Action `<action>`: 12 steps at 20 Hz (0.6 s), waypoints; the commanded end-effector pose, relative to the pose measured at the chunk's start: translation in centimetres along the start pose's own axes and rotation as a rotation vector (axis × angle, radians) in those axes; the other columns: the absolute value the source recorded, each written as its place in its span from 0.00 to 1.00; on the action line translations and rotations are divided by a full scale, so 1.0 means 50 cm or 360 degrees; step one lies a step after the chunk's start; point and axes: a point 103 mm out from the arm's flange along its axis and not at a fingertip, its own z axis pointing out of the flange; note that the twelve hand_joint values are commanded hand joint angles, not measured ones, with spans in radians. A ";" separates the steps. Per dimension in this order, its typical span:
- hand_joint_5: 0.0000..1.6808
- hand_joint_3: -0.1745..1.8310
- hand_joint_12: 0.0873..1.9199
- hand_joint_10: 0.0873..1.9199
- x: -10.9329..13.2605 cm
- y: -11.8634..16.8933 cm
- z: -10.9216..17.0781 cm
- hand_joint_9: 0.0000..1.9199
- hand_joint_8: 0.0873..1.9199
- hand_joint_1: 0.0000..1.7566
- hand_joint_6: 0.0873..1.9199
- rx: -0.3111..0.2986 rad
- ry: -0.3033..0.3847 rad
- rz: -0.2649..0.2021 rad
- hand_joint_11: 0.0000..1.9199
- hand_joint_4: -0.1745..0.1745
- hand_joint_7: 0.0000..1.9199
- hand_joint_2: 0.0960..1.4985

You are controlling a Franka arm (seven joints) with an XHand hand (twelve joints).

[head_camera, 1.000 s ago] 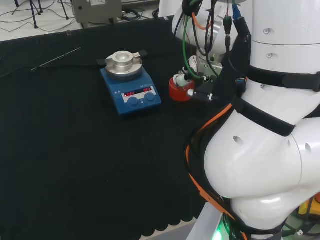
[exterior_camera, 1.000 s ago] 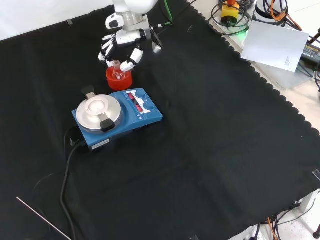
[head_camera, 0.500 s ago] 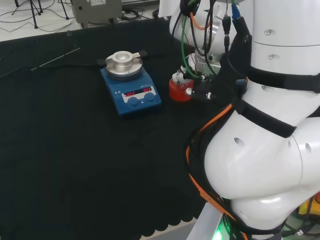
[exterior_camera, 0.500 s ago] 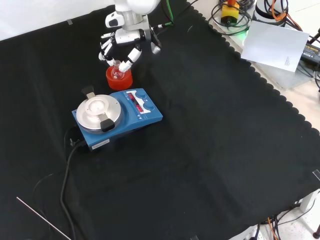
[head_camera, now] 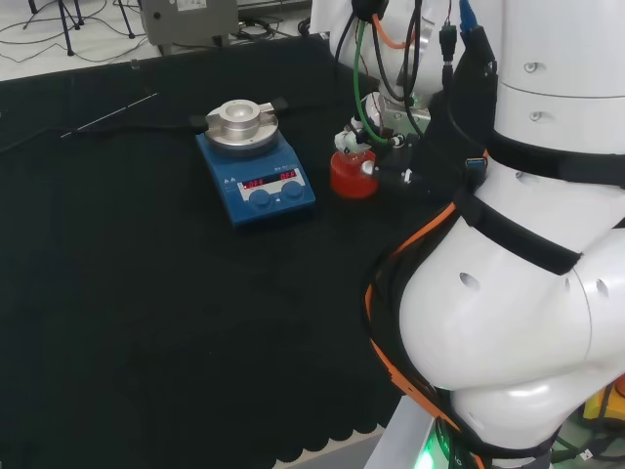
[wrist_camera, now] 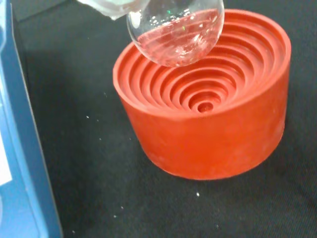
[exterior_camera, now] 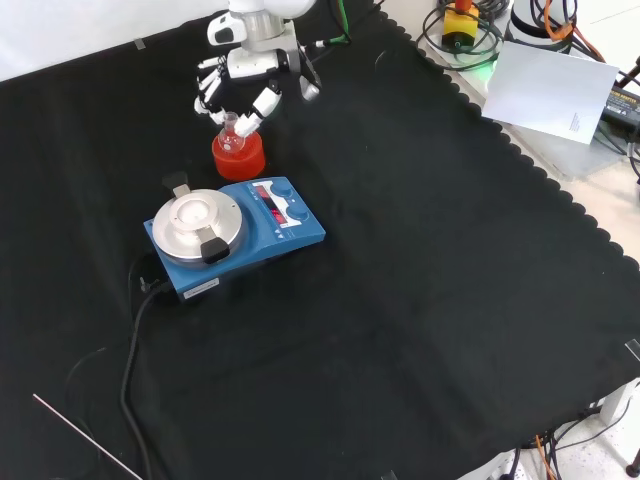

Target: Pick up the round-bottom flask.

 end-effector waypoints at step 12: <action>0.53 0.41 0.70 0.24 0.106 -0.037 -0.146 0.37 0.26 0.56 0.67 0.0017 -0.0116 -0.0095 0.07 1.00 0.30 0.55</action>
